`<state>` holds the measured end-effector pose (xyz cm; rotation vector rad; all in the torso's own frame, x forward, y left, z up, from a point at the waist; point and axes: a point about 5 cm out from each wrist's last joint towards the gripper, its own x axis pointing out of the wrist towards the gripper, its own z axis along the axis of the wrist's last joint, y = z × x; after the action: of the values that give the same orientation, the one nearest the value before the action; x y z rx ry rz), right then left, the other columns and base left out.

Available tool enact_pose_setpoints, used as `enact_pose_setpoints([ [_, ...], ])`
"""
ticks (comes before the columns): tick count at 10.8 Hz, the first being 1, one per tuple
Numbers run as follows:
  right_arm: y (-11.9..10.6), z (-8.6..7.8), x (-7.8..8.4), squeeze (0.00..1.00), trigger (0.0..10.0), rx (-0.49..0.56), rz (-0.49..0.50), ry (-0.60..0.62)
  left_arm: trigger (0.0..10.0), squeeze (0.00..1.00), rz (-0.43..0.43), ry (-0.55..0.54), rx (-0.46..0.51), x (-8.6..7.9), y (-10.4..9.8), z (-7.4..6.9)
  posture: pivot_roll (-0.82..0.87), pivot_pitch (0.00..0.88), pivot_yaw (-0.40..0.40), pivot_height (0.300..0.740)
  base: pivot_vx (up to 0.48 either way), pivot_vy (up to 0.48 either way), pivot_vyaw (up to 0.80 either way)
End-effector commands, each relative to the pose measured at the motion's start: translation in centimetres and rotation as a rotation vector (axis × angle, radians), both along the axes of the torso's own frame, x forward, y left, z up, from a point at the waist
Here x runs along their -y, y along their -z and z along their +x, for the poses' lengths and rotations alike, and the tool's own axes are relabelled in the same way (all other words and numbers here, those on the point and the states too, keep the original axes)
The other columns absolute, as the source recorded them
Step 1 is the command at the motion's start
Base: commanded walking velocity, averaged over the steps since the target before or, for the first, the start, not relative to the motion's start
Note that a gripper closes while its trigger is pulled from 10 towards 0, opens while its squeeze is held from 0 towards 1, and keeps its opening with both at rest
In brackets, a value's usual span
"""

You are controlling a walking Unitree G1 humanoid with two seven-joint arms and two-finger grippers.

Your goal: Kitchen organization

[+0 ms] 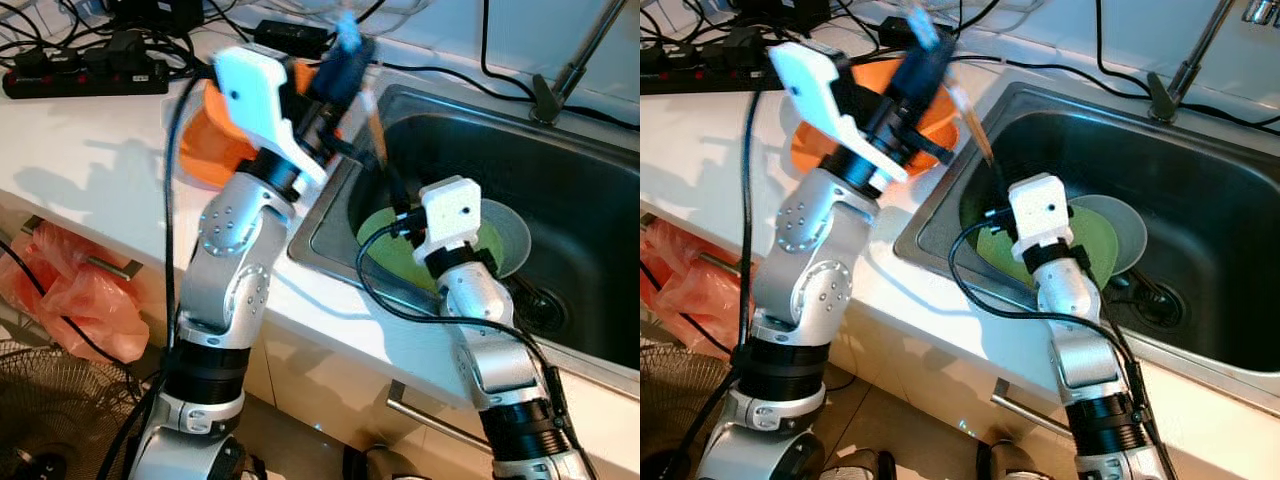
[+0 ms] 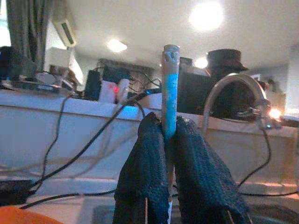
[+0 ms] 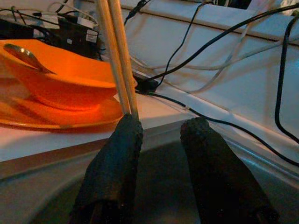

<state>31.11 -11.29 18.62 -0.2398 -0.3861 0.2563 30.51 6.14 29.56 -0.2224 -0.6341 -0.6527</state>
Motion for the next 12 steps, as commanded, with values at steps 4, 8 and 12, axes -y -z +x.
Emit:
enact_pose_setpoints([
  [4, -0.6, -0.3, -0.2, 0.0, 10.0, 0.018, 0.008, -0.021, 10.0, 0.0, -0.06, 0.079, -0.011, 0.7, -0.4, -0.3, 0.04, 0.144, -0.01, 0.74, 0.0, 0.0, 0.0],
  [8, -0.6, -0.2, -0.3, 0.0, 10.0, 0.016, 0.009, -0.02, 10.0, 0.0, -0.061, 0.155, -0.035, 1.2, -0.2, -0.6, 0.04, 0.143, -0.01, 0.74, 0.0, 0.0, 0.0],
  [12, -0.5, -0.1, -0.2, 0.0, 10.0, 0.013, 0.01, -0.005, 10.0, 0.0, -0.025, 0.27, -0.074, 2.1, 0.5, -1.3, 0.04, 0.141, -0.01, 0.74, 0.0, 0.0, 0.0],
])
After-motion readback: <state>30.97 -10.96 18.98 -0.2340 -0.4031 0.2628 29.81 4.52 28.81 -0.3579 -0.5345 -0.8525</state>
